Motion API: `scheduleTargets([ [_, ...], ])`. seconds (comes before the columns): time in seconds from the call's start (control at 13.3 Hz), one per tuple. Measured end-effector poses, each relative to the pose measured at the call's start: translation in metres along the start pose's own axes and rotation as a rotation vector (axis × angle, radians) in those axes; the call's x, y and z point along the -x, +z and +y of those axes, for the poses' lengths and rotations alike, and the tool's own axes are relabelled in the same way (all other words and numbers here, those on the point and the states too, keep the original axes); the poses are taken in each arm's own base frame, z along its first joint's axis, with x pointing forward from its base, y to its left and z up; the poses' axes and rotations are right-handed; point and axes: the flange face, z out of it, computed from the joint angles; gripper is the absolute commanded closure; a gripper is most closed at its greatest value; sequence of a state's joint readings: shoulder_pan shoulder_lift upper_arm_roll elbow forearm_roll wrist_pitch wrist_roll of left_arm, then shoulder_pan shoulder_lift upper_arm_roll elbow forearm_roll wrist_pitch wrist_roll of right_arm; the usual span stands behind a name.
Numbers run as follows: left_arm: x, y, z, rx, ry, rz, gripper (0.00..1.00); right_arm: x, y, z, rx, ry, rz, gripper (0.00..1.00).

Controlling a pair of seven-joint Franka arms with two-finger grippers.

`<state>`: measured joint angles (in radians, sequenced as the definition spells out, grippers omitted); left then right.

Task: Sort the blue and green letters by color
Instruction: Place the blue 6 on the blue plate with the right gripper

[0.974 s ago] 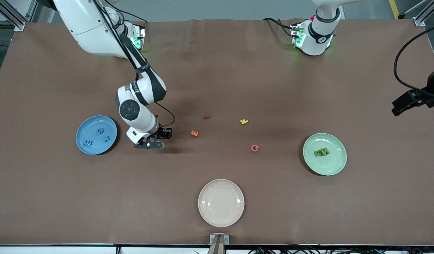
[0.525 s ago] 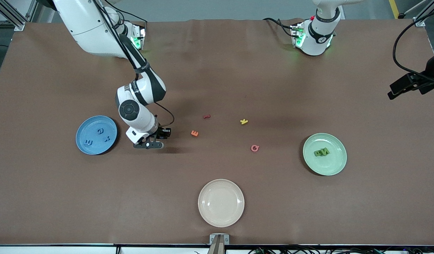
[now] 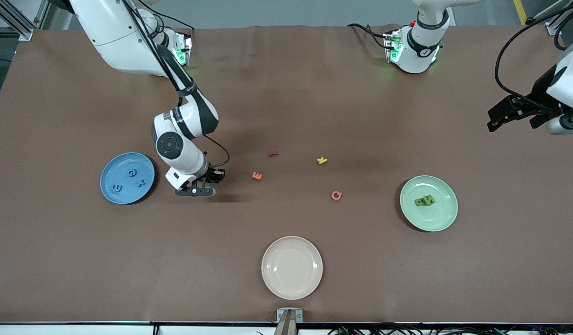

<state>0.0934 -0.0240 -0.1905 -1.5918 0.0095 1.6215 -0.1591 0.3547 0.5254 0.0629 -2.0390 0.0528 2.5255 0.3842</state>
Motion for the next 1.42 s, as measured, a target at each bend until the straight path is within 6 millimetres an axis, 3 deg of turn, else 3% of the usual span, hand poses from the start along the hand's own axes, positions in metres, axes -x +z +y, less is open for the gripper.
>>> scheduleTargets([
  [0.22, 0.001, 0.001, 0.002, 0.000, 0.005, -0.001, 0.00, -0.005, -0.020, 0.021, 0.021, 0.015, -0.042, 0.89],
  [0.52, 0.000, 0.004, 0.002, -0.001, 0.006, -0.006, 0.00, -0.020, -0.059, 0.094, 0.015, -0.059, -0.060, 0.89],
  [0.82, 0.000, 0.004, 0.002, -0.001, 0.005, -0.004, 0.00, -0.013, -0.061, 0.187, -0.002, -0.161, -0.069, 0.89],
  [1.05, -0.001, 0.003, 0.000, -0.001, 0.002, -0.001, 0.00, -0.012, -0.063, 0.245, -0.015, -0.217, -0.061, 0.89],
  [1.27, 0.000, 0.003, 0.002, 0.000, 0.007, -0.001, 0.00, -0.006, -0.056, 0.266, -0.019, -0.230, -0.060, 0.85],
  [1.35, 0.000, 0.003, 0.002, 0.000, 0.006, -0.001, 0.00, -0.002, -0.052, 0.265, -0.020, -0.231, -0.065, 0.77],
  [1.42, -0.001, 0.003, 0.002, 0.000, 0.006, 0.000, 0.00, 0.001, -0.048, 0.265, -0.021, -0.232, -0.072, 0.52],
])
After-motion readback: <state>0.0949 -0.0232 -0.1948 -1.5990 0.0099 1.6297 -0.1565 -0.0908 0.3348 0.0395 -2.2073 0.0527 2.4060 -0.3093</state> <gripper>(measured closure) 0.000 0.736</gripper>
